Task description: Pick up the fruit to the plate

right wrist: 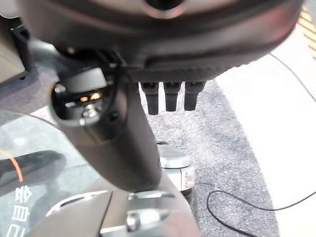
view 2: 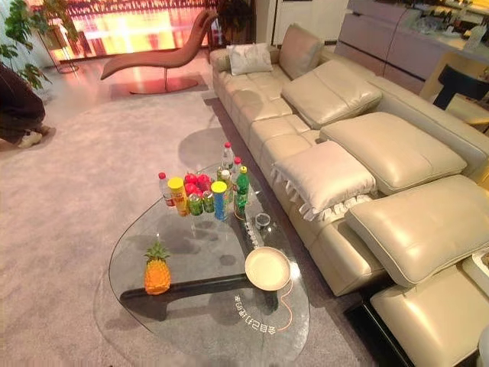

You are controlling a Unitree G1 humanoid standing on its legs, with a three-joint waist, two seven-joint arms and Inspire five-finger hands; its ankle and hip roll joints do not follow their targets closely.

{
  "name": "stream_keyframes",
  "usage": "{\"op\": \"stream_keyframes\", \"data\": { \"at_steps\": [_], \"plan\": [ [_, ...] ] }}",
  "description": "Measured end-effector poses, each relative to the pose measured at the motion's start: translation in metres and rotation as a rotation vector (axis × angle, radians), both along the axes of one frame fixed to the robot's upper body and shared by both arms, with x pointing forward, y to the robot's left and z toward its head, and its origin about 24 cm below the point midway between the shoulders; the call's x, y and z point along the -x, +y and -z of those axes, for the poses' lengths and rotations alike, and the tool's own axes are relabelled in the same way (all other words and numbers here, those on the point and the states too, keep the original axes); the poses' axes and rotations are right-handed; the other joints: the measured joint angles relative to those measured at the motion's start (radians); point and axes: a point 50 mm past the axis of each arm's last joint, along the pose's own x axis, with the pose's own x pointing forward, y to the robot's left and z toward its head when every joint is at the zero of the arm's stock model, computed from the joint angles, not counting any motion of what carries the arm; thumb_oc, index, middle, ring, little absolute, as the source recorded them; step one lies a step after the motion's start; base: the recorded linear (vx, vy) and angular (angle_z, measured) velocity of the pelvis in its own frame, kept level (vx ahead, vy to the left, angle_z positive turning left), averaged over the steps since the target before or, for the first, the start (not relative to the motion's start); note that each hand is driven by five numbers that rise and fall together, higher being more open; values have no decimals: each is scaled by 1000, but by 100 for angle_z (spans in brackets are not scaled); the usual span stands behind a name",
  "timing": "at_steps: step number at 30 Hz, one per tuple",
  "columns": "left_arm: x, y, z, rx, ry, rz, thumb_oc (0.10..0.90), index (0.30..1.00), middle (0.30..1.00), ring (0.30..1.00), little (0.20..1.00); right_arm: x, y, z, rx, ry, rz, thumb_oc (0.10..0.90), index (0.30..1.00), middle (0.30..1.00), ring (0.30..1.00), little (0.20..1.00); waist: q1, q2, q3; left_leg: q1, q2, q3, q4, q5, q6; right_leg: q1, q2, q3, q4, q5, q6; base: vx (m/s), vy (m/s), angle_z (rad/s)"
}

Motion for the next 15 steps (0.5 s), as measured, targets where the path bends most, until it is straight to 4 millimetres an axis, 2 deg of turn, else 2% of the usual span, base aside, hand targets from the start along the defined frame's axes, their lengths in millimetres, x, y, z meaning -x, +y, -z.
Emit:
{"op": "stream_keyframes", "data": {
  "at_steps": [3, 9, 10, 12, 15],
  "plan": [
    [-10, 1, -3, -24, -46, -4, 800, 900, 900, 900, 900, -2, -1, 0, 5, -5, -2, 800, 900, 900, 900, 900, 0, 3, 10, -7, -1, 0, 0, 1, 0, -8, 0, 2, 3, 1, 0, -6, 22, -1],
    [-58, 4, -23, -103, -251, -46, 800, 900, 900, 900, 900, -16, -3, -2, 15, -43, -31, 800, 900, 900, 900, 900, -1, 10, 58, -34, -3, 0, 6, 1, -1, -32, -1, 1, 6, 2, 0, -73, 38, 0],
    [-78, 3, -33, -120, -328, -47, 800, 900, 900, 900, 900, -24, -5, -4, 22, -61, -47, 800, 900, 900, 900, 900, -1, 13, 81, -60, -5, -1, 25, 1, -1, -48, -3, 2, 6, 7, -1, -121, 31, 5],
    [-101, 2, -46, -137, -412, -44, 800, 900, 900, 900, 900, -36, -7, -6, 28, -90, -61, 800, 900, 900, 900, 900, -1, 16, 118, -85, -5, -7, 43, 1, -1, -61, -4, -1, 6, 14, -3, -103, 24, 7],
    [-126, -1, -63, -163, -519, -51, 800, 900, 900, 900, 900, -50, -9, -9, 35, -127, -69, 800, 900, 900, 900, 900, -2, 21, 162, -102, -6, -13, 56, 1, -1, -68, -3, -3, 6, 18, -4, -54, 5, 4]
  ]
}}
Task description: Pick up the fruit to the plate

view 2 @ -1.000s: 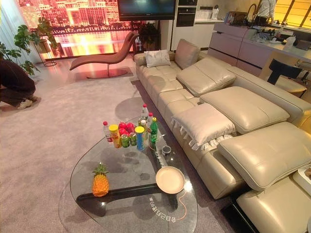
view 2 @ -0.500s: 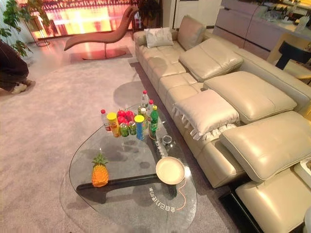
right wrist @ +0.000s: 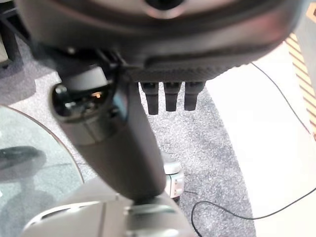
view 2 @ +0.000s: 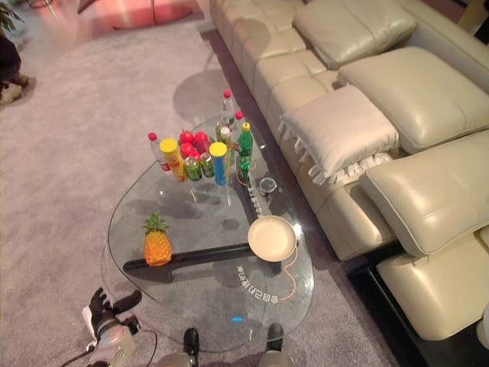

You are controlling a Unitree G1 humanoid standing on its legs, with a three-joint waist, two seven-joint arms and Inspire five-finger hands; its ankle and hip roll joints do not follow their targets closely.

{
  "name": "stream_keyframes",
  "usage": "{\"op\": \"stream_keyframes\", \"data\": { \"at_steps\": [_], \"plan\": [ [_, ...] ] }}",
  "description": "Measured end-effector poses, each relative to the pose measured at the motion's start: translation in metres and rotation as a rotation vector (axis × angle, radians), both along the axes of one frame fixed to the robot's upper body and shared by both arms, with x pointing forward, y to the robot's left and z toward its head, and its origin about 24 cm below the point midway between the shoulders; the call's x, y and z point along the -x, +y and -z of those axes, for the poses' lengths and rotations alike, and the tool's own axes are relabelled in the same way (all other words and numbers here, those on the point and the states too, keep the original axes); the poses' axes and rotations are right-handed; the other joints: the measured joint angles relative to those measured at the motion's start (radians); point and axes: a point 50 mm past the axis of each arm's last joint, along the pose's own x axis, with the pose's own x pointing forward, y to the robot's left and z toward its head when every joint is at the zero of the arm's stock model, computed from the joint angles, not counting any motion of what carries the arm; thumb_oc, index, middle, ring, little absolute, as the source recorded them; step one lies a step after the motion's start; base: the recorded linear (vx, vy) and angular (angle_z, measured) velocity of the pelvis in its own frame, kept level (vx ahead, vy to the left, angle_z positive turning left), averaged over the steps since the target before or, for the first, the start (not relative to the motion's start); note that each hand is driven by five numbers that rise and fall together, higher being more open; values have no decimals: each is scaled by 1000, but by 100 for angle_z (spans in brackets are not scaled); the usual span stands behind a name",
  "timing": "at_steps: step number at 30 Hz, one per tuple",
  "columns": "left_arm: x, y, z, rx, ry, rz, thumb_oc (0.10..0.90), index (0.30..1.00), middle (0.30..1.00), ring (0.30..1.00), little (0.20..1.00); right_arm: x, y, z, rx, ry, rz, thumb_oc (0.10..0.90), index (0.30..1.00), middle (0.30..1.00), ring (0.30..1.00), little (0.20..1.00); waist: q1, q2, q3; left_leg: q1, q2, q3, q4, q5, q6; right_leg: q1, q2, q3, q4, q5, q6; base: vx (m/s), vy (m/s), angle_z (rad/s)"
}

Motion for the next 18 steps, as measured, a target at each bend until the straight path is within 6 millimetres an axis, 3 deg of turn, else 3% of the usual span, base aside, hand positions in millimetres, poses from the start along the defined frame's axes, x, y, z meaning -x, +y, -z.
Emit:
{"op": "stream_keyframes", "data": {
  "at_steps": [11, 18],
  "plan": [
    [-50, 4, -57, -92, -271, 69, 800, 900, 900, 900, 900, -25, 2, -5, -21, -117, 52, 800, 900, 900, 900, 900, 2, -17, 114, -70, -1, -28, 40, 0, 0, -43, -2, -25, 17, 7, -1, -55, -5, 6],
    [-88, 15, -120, -175, -495, 131, 800, 900, 900, 900, 900, -56, 2, -16, -21, -247, 57, 800, 900, 900, 900, 900, 3, -26, 213, -140, -5, -35, 98, 0, 0, -107, -12, -25, 71, 5, 1, -36, 4, 2]
  ]
}}
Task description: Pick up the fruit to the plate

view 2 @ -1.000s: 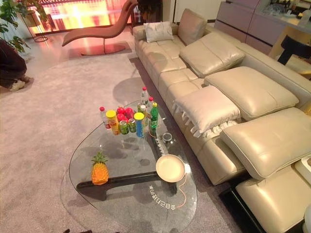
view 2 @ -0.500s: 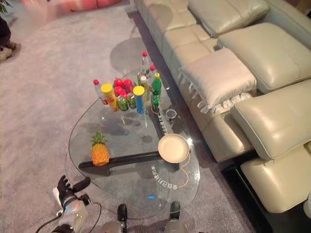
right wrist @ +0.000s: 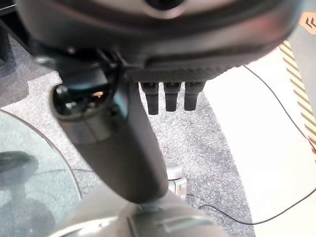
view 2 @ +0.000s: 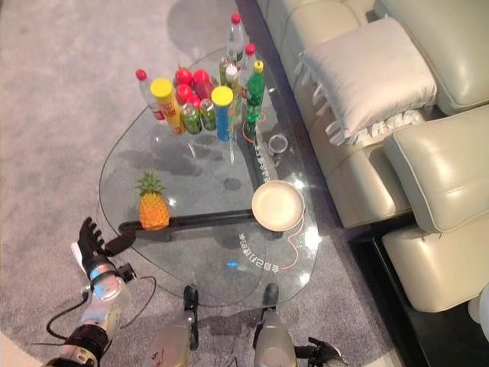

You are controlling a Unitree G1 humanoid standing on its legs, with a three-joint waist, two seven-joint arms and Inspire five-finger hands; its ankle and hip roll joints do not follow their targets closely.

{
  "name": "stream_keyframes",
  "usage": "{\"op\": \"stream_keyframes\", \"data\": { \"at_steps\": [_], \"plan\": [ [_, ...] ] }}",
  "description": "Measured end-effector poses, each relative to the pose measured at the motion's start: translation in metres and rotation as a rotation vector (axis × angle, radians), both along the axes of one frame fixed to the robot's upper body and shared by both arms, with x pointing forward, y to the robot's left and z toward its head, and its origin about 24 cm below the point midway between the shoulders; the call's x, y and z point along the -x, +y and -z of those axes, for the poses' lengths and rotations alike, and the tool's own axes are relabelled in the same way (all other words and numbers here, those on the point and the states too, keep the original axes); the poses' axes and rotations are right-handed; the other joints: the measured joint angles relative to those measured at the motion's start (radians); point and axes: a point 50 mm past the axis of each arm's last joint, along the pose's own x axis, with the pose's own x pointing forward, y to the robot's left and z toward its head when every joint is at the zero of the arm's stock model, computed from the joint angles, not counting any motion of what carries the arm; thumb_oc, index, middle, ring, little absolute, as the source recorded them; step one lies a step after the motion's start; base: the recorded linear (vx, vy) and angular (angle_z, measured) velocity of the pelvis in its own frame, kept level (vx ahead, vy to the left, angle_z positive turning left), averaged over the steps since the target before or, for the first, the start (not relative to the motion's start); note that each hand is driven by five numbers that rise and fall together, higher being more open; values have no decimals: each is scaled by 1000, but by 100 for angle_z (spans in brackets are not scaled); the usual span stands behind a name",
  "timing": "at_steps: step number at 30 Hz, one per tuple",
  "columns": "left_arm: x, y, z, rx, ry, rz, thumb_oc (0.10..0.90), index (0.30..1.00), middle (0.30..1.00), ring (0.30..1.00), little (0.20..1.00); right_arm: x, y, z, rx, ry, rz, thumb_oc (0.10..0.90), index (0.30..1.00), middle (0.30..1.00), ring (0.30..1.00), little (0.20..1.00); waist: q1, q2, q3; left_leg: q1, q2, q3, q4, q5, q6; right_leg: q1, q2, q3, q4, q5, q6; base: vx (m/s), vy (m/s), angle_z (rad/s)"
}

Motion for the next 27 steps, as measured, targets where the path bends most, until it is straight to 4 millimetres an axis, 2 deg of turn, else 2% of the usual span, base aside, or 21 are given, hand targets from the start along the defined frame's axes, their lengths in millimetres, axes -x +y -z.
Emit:
{"op": "stream_keyframes", "data": {
  "at_steps": [4, 6, 11, 14, 16, 18, 27],
  "plan": [
    [-23, 2, -46, -47, -142, 34, 800, 900, 900, 900, 900, -18, 0, -8, 8, -69, -13, 800, 900, 900, 900, 900, -1, -7, 37, -72, 0, -2, 54, -1, 1, -77, -7, 6, 68, -9, -2, -44, -1, 1],
    [-29, 1, -54, -52, -156, 40, 800, 900, 900, 900, 900, -22, 1, -9, 9, -82, -10, 800, 900, 900, 900, 900, -3, -13, 40, -89, -1, -2, 68, -1, 2, -101, -10, 12, 92, -13, -2, 0, 0, 0],
    [-34, -1, -61, -56, -160, 46, 800, 900, 900, 900, 900, -27, 2, -12, 8, -103, -5, 800, 900, 900, 900, 900, -6, -20, 43, -124, -2, 0, 95, -3, 4, -151, -14, 27, 141, -35, 3, 0, 4, -3],
    [-38, 5, -69, -69, -159, 41, 800, 900, 900, 900, 900, -41, 6, -18, 12, -147, -20, 800, 900, 900, 900, 900, -31, -39, 52, -215, -1, -1, 151, -9, 11, -255, -22, 35, 229, -58, -4, 17, 28, 2],
    [-41, 6, -77, -75, -175, 41, 800, 900, 900, 900, 900, -47, 7, -22, 11, -174, -25, 800, 900, 900, 900, 900, -32, -47, 57, -259, -2, 0, 178, -16, 14, -306, -24, 45, 264, -65, -9, 24, 50, -3],
    [-42, 6, -76, -64, -165, 45, 800, 900, 900, 900, 900, -50, 9, -23, 12, -181, -32, 800, 900, 900, 900, 900, -36, -54, 62, -280, -3, 2, 197, -18, 14, -333, -25, 57, 285, -67, -7, 28, 42, -9],
    [-47, 2, -78, -8, -169, 58, 800, 900, 900, 900, 900, -58, 12, -28, 20, -204, -51, 800, 900, 900, 900, 900, -56, -55, 62, -336, -4, 2, 214, -19, 14, -399, -27, 65, 320, -73, -9, 13, 15, -1]
  ]
}}
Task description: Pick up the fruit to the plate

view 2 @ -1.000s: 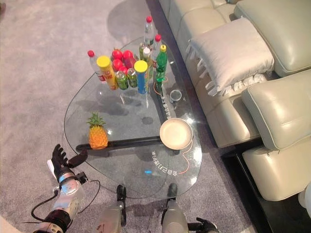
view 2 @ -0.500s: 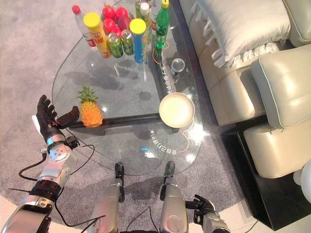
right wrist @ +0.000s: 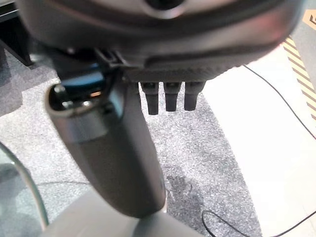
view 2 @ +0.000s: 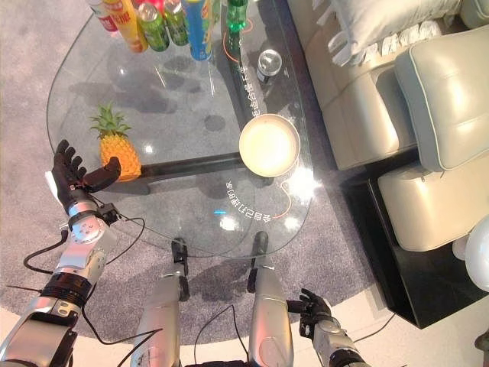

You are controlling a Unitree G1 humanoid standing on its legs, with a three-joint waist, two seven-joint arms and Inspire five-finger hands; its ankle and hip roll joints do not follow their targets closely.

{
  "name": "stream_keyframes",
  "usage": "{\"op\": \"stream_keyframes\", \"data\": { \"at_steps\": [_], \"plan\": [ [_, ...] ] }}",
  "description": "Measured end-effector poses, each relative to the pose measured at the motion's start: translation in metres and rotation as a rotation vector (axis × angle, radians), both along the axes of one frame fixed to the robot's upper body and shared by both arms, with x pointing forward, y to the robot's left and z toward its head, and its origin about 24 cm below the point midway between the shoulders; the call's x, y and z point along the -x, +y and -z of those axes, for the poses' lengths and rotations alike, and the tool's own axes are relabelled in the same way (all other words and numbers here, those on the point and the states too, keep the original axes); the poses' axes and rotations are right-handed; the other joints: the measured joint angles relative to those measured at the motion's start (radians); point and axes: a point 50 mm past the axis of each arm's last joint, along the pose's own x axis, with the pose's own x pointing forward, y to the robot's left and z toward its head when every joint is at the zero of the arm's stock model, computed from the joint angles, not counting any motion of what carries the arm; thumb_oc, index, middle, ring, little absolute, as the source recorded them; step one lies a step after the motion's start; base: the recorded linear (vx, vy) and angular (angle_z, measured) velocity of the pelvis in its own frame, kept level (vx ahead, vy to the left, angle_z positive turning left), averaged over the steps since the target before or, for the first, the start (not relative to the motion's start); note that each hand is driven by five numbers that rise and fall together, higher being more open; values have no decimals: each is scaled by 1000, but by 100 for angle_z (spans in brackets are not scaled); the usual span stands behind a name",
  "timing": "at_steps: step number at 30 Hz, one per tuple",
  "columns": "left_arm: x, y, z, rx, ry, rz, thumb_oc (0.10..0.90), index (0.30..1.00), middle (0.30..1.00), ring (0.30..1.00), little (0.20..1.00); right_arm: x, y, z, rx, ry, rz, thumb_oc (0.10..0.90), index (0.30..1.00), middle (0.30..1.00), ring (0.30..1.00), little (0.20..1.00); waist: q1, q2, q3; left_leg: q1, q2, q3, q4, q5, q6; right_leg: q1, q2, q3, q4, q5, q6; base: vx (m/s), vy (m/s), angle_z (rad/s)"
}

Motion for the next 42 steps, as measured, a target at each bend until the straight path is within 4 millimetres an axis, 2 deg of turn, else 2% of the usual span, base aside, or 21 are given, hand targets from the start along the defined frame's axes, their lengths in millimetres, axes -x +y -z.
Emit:
{"op": "stream_keyframes", "data": {
  "at_steps": [8, 12, 16, 22, 28, 42],
  "plan": [
    [-3, -1, 2, 30, 13, 40, 800, 900, 900, 900, 900, -4, 1, -3, 12, -10, -3, 800, 900, 900, 900, 900, -3, 0, 0, -37, 0, 0, 16, 0, 0, -37, -1, 4, 13, -2, 0, 0, 13, -1],
    [-9, 0, -3, 56, 5, 31, 800, 900, 900, 900, 900, -4, 1, -3, 15, -11, -12, 800, 900, 900, 900, 900, -4, 0, 0, -65, 0, 1, 23, 0, 0, -69, 0, 9, 24, -1, -2, 0, 0, 0],
    [-12, 1, -5, 57, 9, 24, 800, 900, 900, 900, 900, -7, 3, -5, 12, -23, -22, 800, 900, 900, 900, 900, -25, 0, 0, -87, 0, 0, 34, 0, 0, -87, 0, 11, 25, 1, -2, 0, 0, 0],
    [-15, 7, -5, 45, 28, -20, 800, 900, 900, 900, 900, -8, 5, -5, 13, -24, -33, 800, 900, 900, 900, 900, -33, 0, 0, -96, 0, 7, 34, 0, 0, -101, 0, 19, 26, 5, -2, -4, 10, -3],
    [-21, 12, -14, 11, 32, -34, 800, 900, 900, 900, 900, -14, 7, -8, 15, -37, -46, 800, 900, 900, 900, 900, -42, 0, 0, -141, 0, 8, 44, 0, 0, -144, 1, 21, 29, 14, -9, 0, 0, 0],
    [-30, 16, -27, 105, 26, -46, 800, 900, 900, 900, 900, -24, 9, -15, 25, -75, -55, 800, 900, 900, 900, 900, -57, -1, 0, -192, -4, 26, 56, -1, 1, -219, 0, 50, 56, 12, -4, 3, 7, -3]
  ]
}}
